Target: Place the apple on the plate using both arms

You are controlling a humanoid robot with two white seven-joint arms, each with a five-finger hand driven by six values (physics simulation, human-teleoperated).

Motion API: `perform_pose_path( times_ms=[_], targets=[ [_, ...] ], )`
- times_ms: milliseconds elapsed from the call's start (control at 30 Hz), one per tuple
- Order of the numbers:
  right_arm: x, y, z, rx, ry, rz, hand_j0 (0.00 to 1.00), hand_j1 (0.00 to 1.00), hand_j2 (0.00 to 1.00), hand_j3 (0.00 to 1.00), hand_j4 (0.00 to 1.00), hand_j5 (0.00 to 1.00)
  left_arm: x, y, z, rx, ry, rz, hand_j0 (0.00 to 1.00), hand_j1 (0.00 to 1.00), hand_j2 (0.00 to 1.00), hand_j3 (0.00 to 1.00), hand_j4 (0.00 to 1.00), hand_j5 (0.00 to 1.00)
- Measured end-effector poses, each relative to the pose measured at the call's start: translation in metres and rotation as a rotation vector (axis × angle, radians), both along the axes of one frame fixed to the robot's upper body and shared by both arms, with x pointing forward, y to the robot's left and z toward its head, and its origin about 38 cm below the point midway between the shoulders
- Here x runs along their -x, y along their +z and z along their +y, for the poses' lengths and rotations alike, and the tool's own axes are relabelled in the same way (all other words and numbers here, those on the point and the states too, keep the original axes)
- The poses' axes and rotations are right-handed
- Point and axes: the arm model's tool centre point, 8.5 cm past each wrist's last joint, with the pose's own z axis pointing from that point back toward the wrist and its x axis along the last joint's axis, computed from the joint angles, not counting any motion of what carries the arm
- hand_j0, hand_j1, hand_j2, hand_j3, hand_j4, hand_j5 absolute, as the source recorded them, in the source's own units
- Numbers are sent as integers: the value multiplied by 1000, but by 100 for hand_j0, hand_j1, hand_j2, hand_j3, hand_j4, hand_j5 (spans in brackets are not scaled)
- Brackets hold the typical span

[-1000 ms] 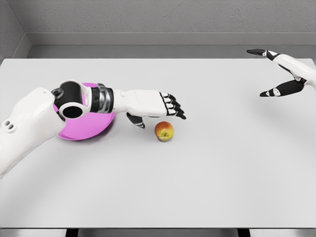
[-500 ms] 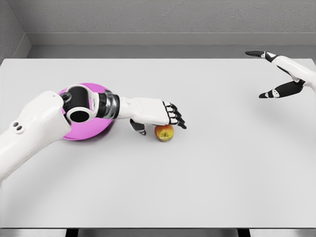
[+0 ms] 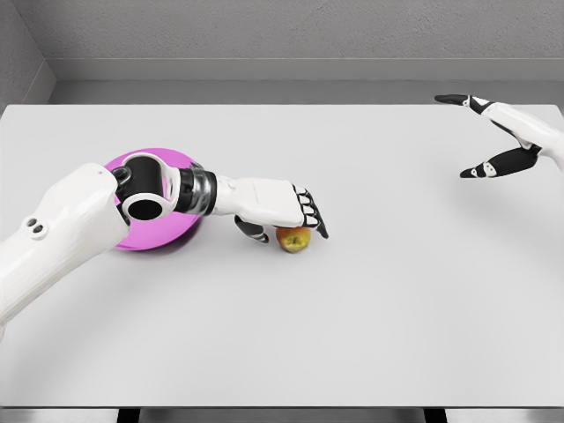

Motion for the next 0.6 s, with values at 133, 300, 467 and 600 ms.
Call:
perform_pose_path(
  times_ms=[133, 300, 467, 600],
  targets=[
    [2, 5, -3, 16, 3, -8, 100, 100, 100, 100, 100, 100, 2, -3, -3, -9, -11, 3, 87, 87, 87, 87, 87, 87],
    [3, 5, -3, 21, 4, -7, 100, 100, 100, 100, 100, 100, 2, -7, -3, -17, -8, 10, 87, 87, 87, 87, 87, 87],
    [2, 5, -3, 24, 6, -5, 100, 100, 100, 100, 100, 100, 1, -8, -3, -20, -8, 12, 80, 80, 80, 80, 80, 80],
    [2, 5, -2, 23, 7, -5, 100, 100, 100, 100, 100, 100, 2, -9, -3, -27, -11, 14, 77, 77, 77, 77, 77, 77]
  ],
)
